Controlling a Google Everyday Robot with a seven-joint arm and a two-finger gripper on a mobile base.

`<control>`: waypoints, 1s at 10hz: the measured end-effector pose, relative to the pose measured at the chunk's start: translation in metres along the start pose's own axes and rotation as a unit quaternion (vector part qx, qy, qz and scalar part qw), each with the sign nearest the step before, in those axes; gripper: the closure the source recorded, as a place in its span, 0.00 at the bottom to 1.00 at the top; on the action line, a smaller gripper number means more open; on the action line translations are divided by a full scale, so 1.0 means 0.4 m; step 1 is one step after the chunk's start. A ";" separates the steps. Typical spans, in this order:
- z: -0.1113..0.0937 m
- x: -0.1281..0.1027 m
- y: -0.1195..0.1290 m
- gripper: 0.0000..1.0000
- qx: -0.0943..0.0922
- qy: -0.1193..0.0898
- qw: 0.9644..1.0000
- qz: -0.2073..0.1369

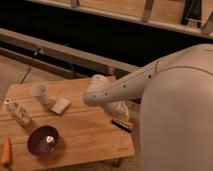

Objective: Push the eraser across the table

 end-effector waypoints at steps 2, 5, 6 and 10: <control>-0.007 -0.024 0.062 1.00 -0.014 -0.008 1.000 -0.020; -0.002 -0.063 0.132 1.00 -0.031 -0.016 0.998 -0.046; 0.005 -0.075 0.151 1.00 -0.035 -0.016 0.998 -0.052; 0.058 -0.097 0.208 1.00 -0.050 -0.005 0.996 -0.072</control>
